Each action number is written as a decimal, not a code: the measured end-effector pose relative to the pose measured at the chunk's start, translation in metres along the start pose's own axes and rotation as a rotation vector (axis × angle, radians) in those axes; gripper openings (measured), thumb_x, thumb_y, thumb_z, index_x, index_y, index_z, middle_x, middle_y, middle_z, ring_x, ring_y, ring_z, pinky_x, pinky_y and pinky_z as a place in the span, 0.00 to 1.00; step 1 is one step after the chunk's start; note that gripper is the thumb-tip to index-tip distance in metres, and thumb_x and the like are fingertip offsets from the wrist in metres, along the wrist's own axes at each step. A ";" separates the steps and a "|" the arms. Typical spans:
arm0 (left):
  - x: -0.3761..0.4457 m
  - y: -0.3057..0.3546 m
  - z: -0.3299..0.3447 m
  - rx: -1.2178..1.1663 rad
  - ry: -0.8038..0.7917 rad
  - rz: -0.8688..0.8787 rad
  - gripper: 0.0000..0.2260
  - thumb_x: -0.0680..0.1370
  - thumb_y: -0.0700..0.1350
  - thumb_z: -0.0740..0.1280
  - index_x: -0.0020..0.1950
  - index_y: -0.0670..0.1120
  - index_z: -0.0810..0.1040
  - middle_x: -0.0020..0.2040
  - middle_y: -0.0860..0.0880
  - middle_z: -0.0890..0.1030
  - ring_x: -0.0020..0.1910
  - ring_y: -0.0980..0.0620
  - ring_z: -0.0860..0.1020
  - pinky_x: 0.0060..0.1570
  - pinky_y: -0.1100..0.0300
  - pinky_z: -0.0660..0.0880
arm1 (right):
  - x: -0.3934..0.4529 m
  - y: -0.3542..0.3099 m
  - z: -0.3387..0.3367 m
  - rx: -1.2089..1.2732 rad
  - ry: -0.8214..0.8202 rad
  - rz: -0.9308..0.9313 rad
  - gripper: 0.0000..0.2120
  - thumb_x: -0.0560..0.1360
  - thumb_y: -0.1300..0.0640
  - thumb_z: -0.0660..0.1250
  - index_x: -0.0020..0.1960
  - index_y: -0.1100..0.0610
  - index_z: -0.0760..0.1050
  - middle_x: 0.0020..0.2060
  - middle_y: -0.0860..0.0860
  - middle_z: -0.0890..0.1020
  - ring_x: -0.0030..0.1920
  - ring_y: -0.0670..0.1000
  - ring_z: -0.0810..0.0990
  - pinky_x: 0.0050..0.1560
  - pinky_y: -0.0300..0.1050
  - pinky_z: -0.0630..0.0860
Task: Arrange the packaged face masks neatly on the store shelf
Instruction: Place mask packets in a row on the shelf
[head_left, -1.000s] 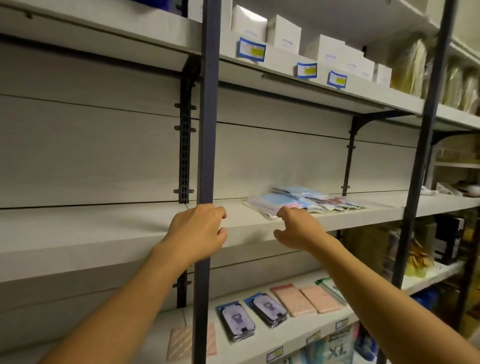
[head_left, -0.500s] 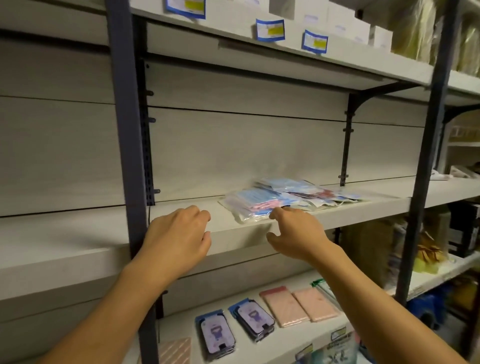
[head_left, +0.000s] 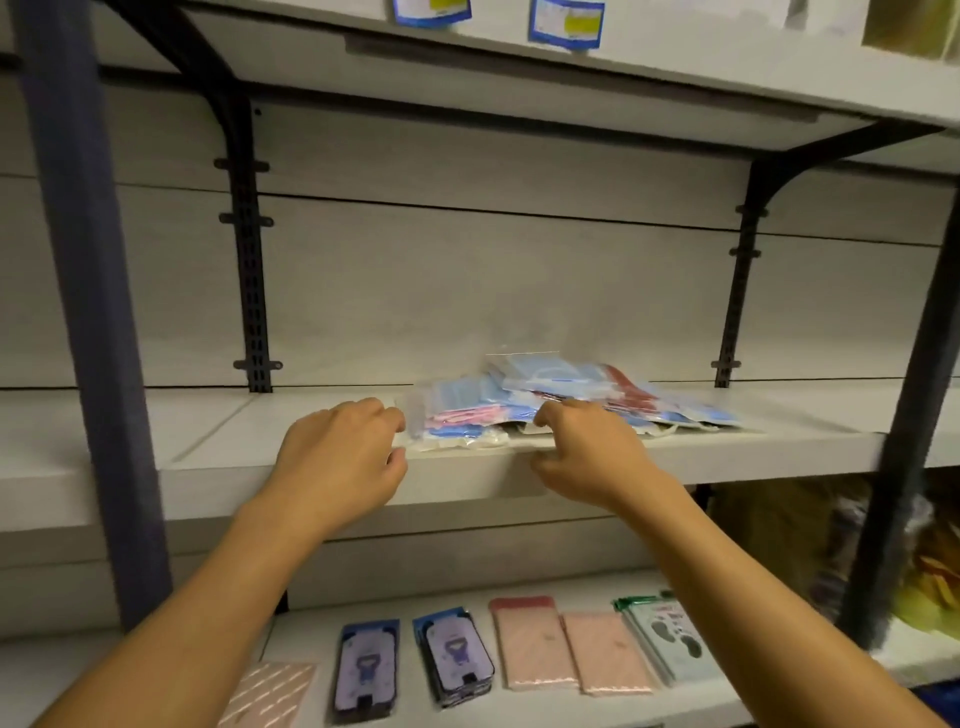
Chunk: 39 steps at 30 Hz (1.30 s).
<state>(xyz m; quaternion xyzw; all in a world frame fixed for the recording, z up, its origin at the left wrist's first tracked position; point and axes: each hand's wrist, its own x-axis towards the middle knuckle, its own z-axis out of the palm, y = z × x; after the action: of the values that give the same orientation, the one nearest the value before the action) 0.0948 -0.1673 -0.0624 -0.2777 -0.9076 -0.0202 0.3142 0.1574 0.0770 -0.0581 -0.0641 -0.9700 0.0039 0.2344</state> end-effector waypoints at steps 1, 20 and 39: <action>0.003 0.006 0.001 0.007 -0.001 -0.010 0.17 0.82 0.54 0.57 0.69 0.54 0.73 0.62 0.55 0.77 0.57 0.53 0.77 0.47 0.57 0.75 | 0.002 0.007 0.000 0.007 -0.002 -0.009 0.19 0.73 0.49 0.67 0.62 0.53 0.74 0.59 0.53 0.79 0.56 0.57 0.79 0.52 0.52 0.78; 0.099 0.021 0.040 0.037 0.037 -0.007 0.16 0.81 0.56 0.59 0.68 0.55 0.74 0.62 0.54 0.79 0.55 0.51 0.79 0.48 0.56 0.76 | 0.073 0.089 0.010 -0.022 0.118 0.074 0.17 0.76 0.48 0.65 0.62 0.54 0.76 0.56 0.53 0.80 0.55 0.58 0.78 0.47 0.49 0.74; 0.234 0.072 0.076 -0.435 -0.171 -0.159 0.22 0.78 0.61 0.66 0.42 0.42 0.82 0.40 0.45 0.83 0.42 0.44 0.81 0.47 0.51 0.80 | 0.187 0.173 0.020 0.038 -0.115 0.173 0.14 0.69 0.47 0.69 0.52 0.51 0.83 0.50 0.54 0.85 0.50 0.58 0.81 0.52 0.52 0.81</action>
<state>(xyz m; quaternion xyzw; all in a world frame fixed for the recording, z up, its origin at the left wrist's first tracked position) -0.0628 0.0244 0.0026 -0.2671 -0.9243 -0.2160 0.1663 0.0050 0.2727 0.0028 -0.1428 -0.9724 0.0464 0.1785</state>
